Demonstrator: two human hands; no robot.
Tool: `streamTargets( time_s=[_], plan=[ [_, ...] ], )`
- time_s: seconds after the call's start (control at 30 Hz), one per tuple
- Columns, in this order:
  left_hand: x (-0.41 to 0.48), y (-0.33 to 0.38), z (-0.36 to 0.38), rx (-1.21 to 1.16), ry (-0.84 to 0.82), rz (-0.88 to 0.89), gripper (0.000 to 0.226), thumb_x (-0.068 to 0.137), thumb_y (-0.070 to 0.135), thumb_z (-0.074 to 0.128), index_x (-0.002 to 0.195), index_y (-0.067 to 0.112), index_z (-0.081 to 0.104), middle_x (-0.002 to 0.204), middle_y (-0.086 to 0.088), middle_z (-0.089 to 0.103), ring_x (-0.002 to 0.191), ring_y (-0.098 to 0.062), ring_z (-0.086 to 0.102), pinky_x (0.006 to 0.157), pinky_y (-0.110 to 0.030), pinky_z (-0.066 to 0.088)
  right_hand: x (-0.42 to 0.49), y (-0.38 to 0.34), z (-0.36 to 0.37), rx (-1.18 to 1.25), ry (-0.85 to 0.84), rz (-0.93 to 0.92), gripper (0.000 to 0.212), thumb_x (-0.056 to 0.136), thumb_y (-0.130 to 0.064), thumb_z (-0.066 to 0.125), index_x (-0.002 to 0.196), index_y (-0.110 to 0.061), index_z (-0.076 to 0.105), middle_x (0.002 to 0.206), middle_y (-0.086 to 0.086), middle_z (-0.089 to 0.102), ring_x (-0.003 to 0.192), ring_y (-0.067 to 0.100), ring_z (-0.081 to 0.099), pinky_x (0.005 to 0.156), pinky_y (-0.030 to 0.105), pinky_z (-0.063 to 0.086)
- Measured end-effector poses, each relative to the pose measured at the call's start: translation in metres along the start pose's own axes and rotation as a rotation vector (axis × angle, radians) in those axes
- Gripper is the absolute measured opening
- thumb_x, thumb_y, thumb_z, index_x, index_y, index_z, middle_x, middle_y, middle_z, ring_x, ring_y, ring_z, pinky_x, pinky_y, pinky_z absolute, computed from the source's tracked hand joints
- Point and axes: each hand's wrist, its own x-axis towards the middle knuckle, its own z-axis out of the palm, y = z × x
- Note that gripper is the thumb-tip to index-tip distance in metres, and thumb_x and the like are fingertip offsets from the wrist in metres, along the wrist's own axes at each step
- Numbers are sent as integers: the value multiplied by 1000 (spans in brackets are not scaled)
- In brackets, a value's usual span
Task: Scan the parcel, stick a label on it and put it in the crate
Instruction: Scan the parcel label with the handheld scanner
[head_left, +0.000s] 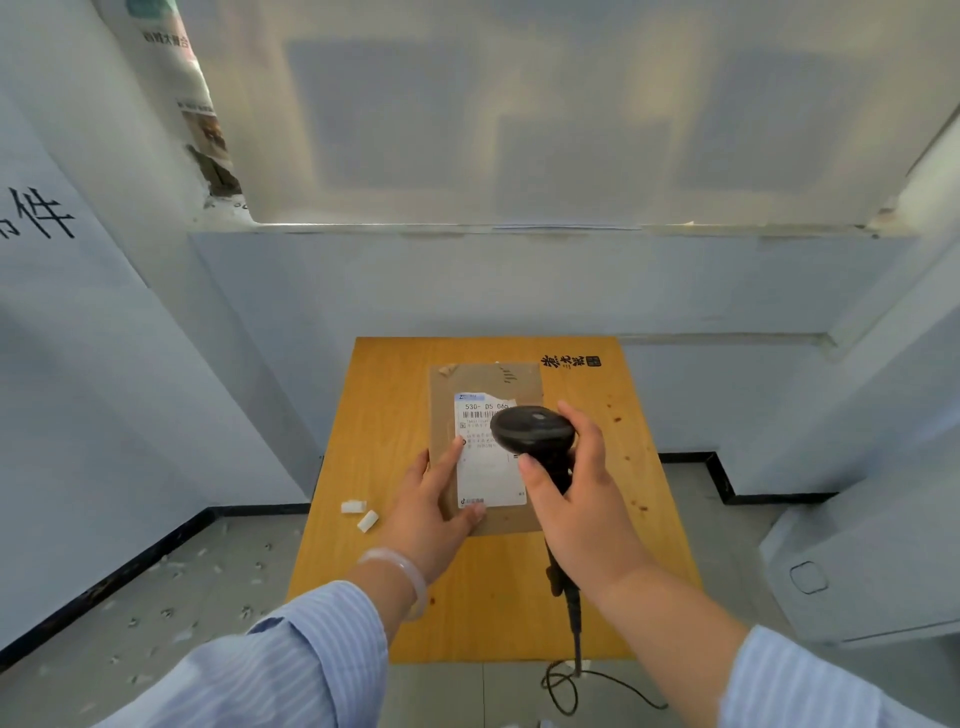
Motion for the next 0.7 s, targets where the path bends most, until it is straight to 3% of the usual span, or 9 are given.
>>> streamTargets(
  time_s=[0.27,0.47,0.7],
  plan=[
    [-8,0,4,-16,-13,-2,80,85,33,69,145,53,19,156,6,20,138,-22,30,105,-40,45,-9,-5,0,10,22,-20,54,95,-33,53,138,-43,21,124,-5,55,98,-1,58,67,5,46],
    [-12,-2,6,-51,-22,-23,81,85,30,70,143,54,19,157,6,18,139,-22,29,105,-43,46,-17,-6,0,33,25,-3,53,96,-32,52,137,-44,21,125,-7,55,100,-2,58,71,8,48],
    [-16,-2,9,-66,-28,-21,79,86,27,69,145,50,21,156,5,19,139,-21,29,107,-41,43,-23,-7,-2,49,28,11,50,96,-33,52,133,-47,22,111,-5,60,78,9,62,61,18,50]
  ],
)
